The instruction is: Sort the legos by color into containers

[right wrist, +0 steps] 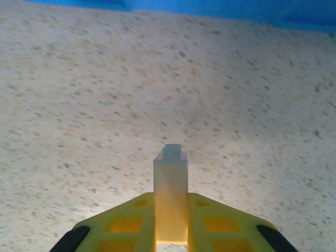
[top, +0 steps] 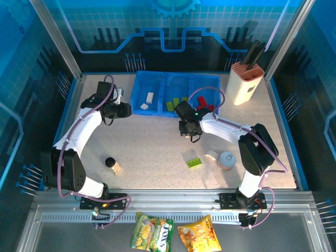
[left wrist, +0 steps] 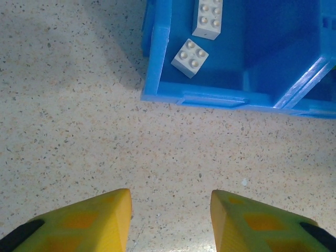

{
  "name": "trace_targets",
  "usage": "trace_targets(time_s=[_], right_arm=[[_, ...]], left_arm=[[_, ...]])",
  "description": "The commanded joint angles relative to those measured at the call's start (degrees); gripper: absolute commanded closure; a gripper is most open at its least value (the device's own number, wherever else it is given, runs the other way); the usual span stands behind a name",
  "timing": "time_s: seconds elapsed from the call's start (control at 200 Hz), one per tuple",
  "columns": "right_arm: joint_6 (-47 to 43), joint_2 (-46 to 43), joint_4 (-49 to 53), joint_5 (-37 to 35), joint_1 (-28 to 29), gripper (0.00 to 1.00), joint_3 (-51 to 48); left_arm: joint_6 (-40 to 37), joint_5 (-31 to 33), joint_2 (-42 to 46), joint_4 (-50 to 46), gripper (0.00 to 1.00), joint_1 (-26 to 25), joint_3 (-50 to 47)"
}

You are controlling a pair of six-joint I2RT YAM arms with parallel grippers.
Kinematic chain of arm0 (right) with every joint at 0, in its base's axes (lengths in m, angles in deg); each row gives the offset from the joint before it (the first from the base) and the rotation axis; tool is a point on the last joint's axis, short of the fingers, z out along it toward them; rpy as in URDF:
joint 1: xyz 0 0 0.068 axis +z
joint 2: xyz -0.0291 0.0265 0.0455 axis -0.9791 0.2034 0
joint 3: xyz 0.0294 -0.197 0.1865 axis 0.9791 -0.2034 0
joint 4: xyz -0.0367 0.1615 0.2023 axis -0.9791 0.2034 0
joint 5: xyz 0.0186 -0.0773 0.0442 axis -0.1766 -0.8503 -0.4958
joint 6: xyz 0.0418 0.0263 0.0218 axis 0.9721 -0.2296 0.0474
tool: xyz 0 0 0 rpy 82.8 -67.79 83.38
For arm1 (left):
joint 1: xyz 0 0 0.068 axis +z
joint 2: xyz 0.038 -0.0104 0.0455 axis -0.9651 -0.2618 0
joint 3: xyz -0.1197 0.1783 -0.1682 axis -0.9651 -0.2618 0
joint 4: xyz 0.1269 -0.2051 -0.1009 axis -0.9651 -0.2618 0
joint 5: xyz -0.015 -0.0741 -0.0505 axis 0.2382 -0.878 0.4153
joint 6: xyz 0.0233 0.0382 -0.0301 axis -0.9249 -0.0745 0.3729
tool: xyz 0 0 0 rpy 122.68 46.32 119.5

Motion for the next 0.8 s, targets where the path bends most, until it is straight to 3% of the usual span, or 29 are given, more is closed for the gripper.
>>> trace_targets(time_s=[0.0, 0.46, 0.795], right_arm=[[-0.60, 1.86, 2.67, -0.09, 1.58, 0.83, 3.29], [-2.81, 10.31, 3.42, 1.63, 6.56, 0.84, 20.93], [-7.69, 15.75, -11.11, 2.32, 7.45, 0.85, 27.26]], left_arm=[[-0.38, -1.49, 2.01, 0.19, 0.55, 0.65, -0.84], [-0.21, -1.60, 2.81, 0.45, 0.55, 0.75, -0.79], [0.40, -1.90, 3.28, 0.97, 0.55, 1.04, -1.13]])
